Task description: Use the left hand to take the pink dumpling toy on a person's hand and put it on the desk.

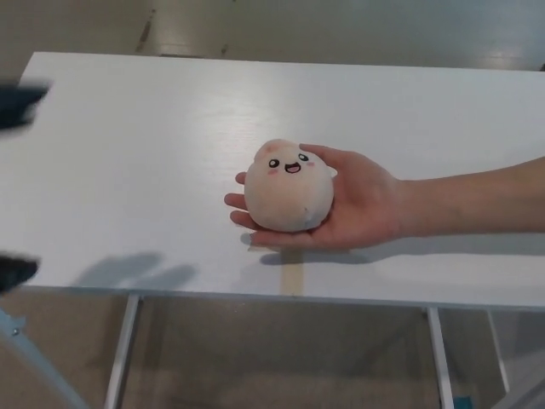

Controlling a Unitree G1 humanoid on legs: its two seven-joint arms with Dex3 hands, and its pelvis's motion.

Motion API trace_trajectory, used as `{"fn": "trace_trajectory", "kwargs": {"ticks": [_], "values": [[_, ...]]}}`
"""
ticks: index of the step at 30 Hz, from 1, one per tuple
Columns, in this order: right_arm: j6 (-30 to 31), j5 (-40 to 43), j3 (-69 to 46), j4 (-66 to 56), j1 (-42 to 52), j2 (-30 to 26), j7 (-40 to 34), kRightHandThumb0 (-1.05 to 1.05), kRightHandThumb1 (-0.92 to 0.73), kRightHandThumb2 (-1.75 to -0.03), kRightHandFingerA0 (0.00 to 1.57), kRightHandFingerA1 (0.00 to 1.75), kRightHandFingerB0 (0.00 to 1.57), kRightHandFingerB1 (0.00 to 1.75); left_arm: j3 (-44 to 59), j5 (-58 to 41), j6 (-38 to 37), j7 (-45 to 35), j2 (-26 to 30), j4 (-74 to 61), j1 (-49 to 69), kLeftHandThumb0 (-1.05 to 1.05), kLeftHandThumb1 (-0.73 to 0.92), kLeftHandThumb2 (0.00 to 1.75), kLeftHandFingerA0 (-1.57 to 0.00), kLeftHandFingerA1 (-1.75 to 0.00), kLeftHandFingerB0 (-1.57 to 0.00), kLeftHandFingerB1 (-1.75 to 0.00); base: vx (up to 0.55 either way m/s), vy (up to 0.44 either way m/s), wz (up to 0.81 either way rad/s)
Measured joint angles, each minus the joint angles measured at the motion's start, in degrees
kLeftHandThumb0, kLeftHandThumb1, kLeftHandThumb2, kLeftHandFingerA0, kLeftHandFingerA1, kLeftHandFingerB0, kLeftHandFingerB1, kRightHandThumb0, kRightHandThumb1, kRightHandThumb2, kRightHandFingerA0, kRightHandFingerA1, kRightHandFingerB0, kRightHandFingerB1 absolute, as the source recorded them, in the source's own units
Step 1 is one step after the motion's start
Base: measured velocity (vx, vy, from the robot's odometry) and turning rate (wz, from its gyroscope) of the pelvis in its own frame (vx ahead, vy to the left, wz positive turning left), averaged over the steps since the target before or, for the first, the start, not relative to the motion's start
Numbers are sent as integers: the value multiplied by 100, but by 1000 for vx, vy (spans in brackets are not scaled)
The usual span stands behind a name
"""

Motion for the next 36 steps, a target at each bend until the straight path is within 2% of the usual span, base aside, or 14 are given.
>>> {"fn": "trace_trajectory", "kwargs": {"ticks": [4,10,11,14,15,22,23,24,25,27,28,30,31,36], "values": [[0,0,-1,-2,-17,-3,0,-18,-66,-59,63,47,52,42,-502,52,229,10,90,70,-896,-58,40,69,-36,-45,-27,-39,0,0,0],[-2,2,-5,-7,-44,-5,2,-18,-66,-59,65,47,52,42,-1681,355,646,-37,69,610,-2531,-58,39,68,-27,-42,-22,-37,0,0,0],[-1,2,-5,-7,-48,-5,1,-18,-66,-59,65,47,53,43,-1870,424,697,-55,55,731,-2757,-53,45,54,-29,-34,-25,-29,0,0,0],[-2,3,-5,-10,-65,-5,2,-18,-66,-59,65,47,51,42,-2529,714,886,-122,1,1189,-3492,-54,45,54,-28,-33,-23,-29,0,0,0],[-2,3,-6,-10,-70,-5,2,-18,-66,-59,64,47,51,42,-2845,869,966,-150,-39,1423,-3828,-27,21,83,-10,-51,-9,-50,0,0,0],[-2,4,-12,-11,-103,-6,8,-18,-67,-59,63,47,50,42,-3939,1506,1165,-211,-326,2398,-4862,-29,21,83,-8,-51,-7,-50,0,0,0],[-2,4,-13,-11,-109,-6,9,-18,-66,-59,63,47,50,42,-4088,1604,1194,-214,-379,2541,-4985,-61,39,69,-20,-40,-15,-36,0,0,0],[-2,5,-14,-12,-114,-6,10,-18,-66,-59,63,47,50,42,-4189,1669,1213,-217,-412,2637,-5069,-61,39,69,-20,-40,-15,-36,0,0,0],[-2,6,-14,-12,-121,-6,11,-18,-66,-59,62,46,50,41,-4321,1750,1238,-219,-453,2768,-5173,-28,21,83,-8,-51,-8,-50,0,0,0],[0,6,-15,-11,-139,-7,13,-18,-66,-59,62,46,50,41,-4713,2024,1318,-226,-597,3163,-5464,-29,21,83,-8,-51,-7,-50,0,0,0],[0,6,-14,-12,-147,-6,14,-18,-66,-59,62,46,49,41,-4829,2102,1343,-227,-640,3277,-5539,-62,39,68,-21,-40,-15,-35,0,0,0],[-1,6,-15,-13,-160,-6,15,-18,-66,-59,61,46,49,41,-5153,2319,1401,-229,-762,3604,-5739,-61,39,68,-20,-39,-14,-35,0,0,0],[0,6,-15,-13,-160,-6,15,-18,-67,-59,61,46,49,41,-5191,2344,1410,-229,-778,3641,-5763,-56,45,54,-22,-31,-18,-28,0,0,0],[1,6,-15,-12,-168,-7,19,-18,-67,-59,61,46,49,41,-5854,2830,1551,-229,-1005,4283,-6018,-56,44,54,-20,-31,-18,-27,0,0,0]]}}
